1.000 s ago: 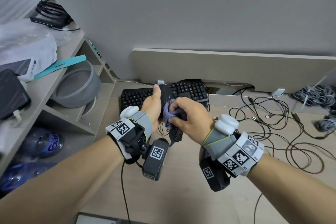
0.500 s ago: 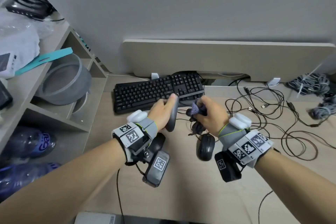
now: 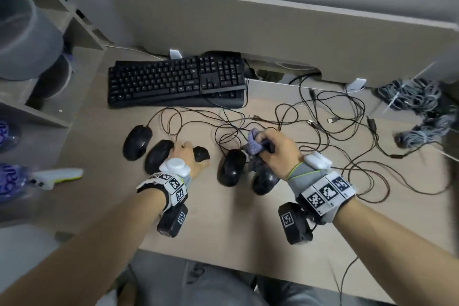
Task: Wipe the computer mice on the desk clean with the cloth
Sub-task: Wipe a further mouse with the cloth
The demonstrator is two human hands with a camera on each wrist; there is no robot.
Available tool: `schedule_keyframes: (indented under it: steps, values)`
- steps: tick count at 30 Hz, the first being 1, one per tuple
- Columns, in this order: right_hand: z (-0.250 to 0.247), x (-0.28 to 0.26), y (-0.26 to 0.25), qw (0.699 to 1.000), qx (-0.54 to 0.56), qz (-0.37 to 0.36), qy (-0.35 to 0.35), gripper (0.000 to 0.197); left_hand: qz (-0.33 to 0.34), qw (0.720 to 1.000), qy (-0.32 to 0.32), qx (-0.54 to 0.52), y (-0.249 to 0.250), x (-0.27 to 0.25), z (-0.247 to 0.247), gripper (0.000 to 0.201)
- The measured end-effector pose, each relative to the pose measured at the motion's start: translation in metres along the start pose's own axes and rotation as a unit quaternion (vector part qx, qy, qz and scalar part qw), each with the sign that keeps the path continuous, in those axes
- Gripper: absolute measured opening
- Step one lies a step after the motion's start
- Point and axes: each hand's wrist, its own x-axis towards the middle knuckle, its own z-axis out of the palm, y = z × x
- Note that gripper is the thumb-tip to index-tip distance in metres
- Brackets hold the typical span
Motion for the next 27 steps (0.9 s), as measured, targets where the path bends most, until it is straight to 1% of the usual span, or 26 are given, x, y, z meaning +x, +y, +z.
schedule_keyframes:
  steps: [4, 7, 9, 11, 13, 14, 16, 19, 21, 23, 26, 27]
  values:
    - [-0.004, -0.003, 0.025, 0.999, 0.009, 0.004, -0.037, 0.027, -0.045, 0.998, 0.029, 0.03, 0.008, 0.005, 0.028, 0.084]
    - [0.011, -0.004, 0.038, 0.997, 0.006, 0.011, -0.072, 0.03, -0.07, 0.996, 0.047, 0.041, 0.007, 0.006, 0.037, 0.086]
    - [0.021, 0.0, 0.044, 0.996, 0.014, 0.029, -0.085, 0.032, -0.071, 0.994, 0.059, 0.058, 0.005, 0.005, 0.041, 0.084]
    - [0.028, 0.002, 0.049, 0.995, 0.012, 0.046, -0.086, 0.033, -0.03, 0.993, 0.09, 0.069, 0.008, 0.002, 0.042, 0.076]
    - [0.032, 0.005, 0.053, 0.995, 0.023, 0.059, -0.081, 0.034, 0.043, 0.992, 0.114, 0.041, 0.016, -0.004, 0.045, 0.065]
    - [0.032, 0.005, 0.055, 0.994, 0.035, 0.066, -0.076, 0.035, 0.075, 0.991, 0.108, 0.018, 0.022, -0.009, 0.047, 0.063]
    - [0.034, 0.007, 0.059, 0.993, 0.051, 0.079, -0.067, 0.035, 0.109, 0.991, 0.078, -0.012, 0.031, -0.016, 0.056, 0.068]
    - [0.035, 0.008, 0.063, 0.992, 0.059, 0.095, -0.051, 0.035, 0.116, 0.992, 0.042, 0.003, 0.044, -0.025, 0.068, 0.086]
    - [0.035, 0.007, 0.064, 0.992, 0.063, 0.1, -0.042, 0.035, 0.108, 0.994, 0.028, 0.018, 0.053, -0.025, 0.073, 0.092]
    - [0.034, 0.007, 0.064, 0.992, 0.062, 0.1, -0.041, 0.035, 0.093, 0.995, 0.014, 0.012, 0.059, -0.023, 0.075, 0.089]
    - [0.029, 0.005, 0.06, 0.992, 0.054, 0.101, -0.043, 0.036, 0.072, 0.997, -0.001, -0.004, 0.062, -0.02, 0.072, 0.073]
    - [0.027, 0.004, 0.056, 0.993, 0.048, 0.097, -0.044, 0.036, 0.061, 0.998, -0.013, -0.022, 0.06, -0.022, 0.066, 0.07]
